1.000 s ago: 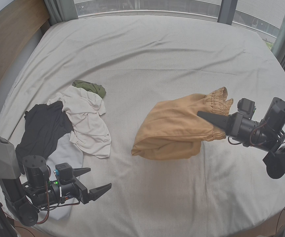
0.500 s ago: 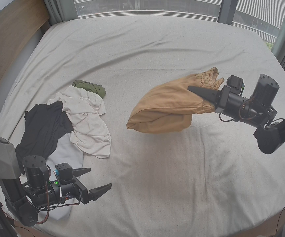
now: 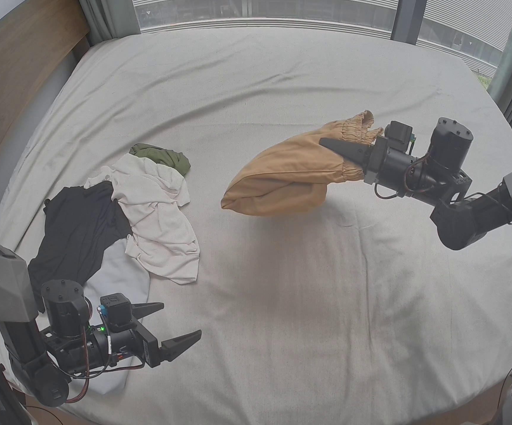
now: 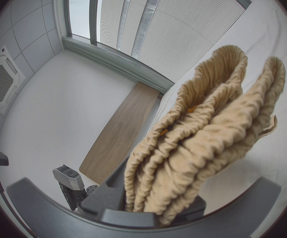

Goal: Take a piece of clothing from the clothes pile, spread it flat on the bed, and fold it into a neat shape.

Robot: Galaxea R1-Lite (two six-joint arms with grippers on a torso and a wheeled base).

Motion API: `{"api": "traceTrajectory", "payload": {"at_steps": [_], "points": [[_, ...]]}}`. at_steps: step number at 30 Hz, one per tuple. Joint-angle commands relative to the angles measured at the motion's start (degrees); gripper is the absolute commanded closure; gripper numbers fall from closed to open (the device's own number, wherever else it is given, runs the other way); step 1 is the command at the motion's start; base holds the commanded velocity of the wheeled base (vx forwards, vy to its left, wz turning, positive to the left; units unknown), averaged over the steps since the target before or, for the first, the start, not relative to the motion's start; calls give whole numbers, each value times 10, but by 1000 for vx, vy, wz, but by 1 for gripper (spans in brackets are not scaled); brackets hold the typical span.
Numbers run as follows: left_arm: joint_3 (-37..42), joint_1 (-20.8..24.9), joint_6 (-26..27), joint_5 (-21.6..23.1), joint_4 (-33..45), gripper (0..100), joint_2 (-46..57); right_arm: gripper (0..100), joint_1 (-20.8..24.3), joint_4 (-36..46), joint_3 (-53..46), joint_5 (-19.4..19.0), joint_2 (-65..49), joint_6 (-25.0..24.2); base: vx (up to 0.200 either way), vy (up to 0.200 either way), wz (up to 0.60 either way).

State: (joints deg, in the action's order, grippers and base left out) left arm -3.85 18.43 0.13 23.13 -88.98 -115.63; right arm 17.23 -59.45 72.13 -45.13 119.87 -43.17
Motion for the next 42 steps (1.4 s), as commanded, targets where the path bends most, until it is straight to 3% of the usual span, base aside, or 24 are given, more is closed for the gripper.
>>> {"api": "traceTrajectory", "payload": {"at_steps": [1, 10, 17, 21, 32, 42], "points": [[6, -1, 0, 0, -2, 0, 1, 100, -6, 48, 102, 1, 51, -2, 0, 0, 0], [11, 0, 0, 3, -2, 0, 1, 100, -14, 121, 257, 20, 121, -3, 0, 0, 0], [17, 0, -6, 5, -2, 0, 1, 100, -22, 130, 273, 25, 198, 3, 0, 0, 0], [17, -1, -7, 10, -2, 0, 2, 100, -28, 122, 257, 25, 230, 12, 0, 0, 0], [17, 0, -7, 10, -2, 0, 1, 100, -33, 32, 99, 27, 216, 33, 0, 0, 0], [14, 0, -7, 10, -2, 0, 1, 100, -34, 4, 79, 36, 222, 36, 0, 0, 0]]}}
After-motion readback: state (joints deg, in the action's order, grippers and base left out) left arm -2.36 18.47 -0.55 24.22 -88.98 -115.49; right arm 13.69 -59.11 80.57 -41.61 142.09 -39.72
